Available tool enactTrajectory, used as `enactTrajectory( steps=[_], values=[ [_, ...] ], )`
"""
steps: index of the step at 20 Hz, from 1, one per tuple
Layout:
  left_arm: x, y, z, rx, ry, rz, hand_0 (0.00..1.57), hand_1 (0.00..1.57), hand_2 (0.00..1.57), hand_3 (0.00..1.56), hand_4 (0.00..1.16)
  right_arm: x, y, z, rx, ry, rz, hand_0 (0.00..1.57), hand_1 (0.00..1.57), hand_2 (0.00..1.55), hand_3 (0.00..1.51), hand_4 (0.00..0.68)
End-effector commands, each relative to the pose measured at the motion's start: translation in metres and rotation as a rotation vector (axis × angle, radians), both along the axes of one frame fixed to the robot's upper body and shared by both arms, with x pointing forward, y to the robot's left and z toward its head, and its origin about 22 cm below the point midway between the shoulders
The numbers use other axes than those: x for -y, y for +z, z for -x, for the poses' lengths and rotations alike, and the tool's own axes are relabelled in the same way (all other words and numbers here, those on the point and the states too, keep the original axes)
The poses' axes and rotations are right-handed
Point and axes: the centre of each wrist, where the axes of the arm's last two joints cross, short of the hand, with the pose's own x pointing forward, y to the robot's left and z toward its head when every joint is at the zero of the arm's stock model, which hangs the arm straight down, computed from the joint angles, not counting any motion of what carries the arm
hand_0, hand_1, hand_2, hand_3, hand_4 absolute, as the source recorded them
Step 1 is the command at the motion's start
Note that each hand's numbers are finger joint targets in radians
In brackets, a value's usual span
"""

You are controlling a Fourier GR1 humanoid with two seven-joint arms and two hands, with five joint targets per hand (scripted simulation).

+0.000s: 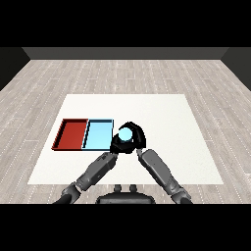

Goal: Pick the blue can and put it in the blue box

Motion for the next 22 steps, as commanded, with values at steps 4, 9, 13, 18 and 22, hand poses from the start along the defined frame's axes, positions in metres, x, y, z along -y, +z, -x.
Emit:
enactTrajectory(
  steps=[4, 9, 13, 18, 22],
  values=[
    [-0.001, 0.004, -0.007, 0.064, 0.017, 0.014, 1.57, 1.57, 1.57, 1.54, 1.12, 0.000, -0.002, 0.003, 0.001, 0.033, 0.089, 0.00, 0.00, 0.00, 0.00, 0.000],
    [-0.023, 0.003, 0.000, 0.068, 0.019, 0.014, 1.57, 1.57, 1.57, 1.52, 1.13, 0.001, 0.007, -0.011, -0.007, 0.021, 0.097, 0.00, 0.00, 0.00, 0.00, 0.000],
    [-0.007, 0.006, -0.015, 0.064, 0.067, -0.019, 1.57, 1.57, 1.57, 1.53, 1.14, 0.027, 0.007, -0.002, 0.021, -0.029, 0.033, 0.00, 0.00, 0.00, 0.00, 0.000],
    [-0.028, -0.005, -0.018, 0.061, 0.063, -0.053, 1.57, 1.57, 1.57, 1.54, 1.15, 0.049, 0.009, 0.009, 0.081, -0.043, -0.021, 0.00, 0.00, 0.00, 0.00, 0.000],
    [-0.037, 0.002, -0.033, 0.082, 0.124, -0.109, 1.57, 1.57, 1.57, 1.53, 1.15, 0.092, 0.005, 0.026, 0.082, -0.143, -0.160, 0.00, 0.00, 0.00, 0.00, 0.000]
  ],
)
